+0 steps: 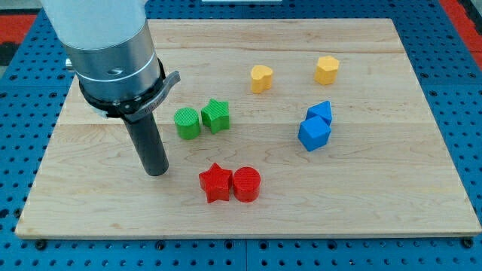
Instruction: Push the yellow heart slightly to the top side of the board
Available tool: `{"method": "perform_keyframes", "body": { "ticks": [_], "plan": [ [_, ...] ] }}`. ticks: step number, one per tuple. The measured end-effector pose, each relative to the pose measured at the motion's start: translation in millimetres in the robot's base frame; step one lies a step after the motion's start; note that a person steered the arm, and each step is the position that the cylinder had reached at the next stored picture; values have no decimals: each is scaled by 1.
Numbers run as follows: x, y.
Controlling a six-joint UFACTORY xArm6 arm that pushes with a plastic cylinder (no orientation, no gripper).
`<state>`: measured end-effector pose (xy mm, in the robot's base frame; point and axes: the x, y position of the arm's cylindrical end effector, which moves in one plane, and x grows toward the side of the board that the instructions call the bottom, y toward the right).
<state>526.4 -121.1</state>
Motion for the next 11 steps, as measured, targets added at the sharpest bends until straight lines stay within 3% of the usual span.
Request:
{"method": "perform_keyframes", "body": {
  "ticks": [2, 5, 7, 9, 11],
  "plan": [
    [0, 0],
    [-39, 13],
    [-55, 106],
    [-140, 129],
    [-162, 132]
  ]
}}
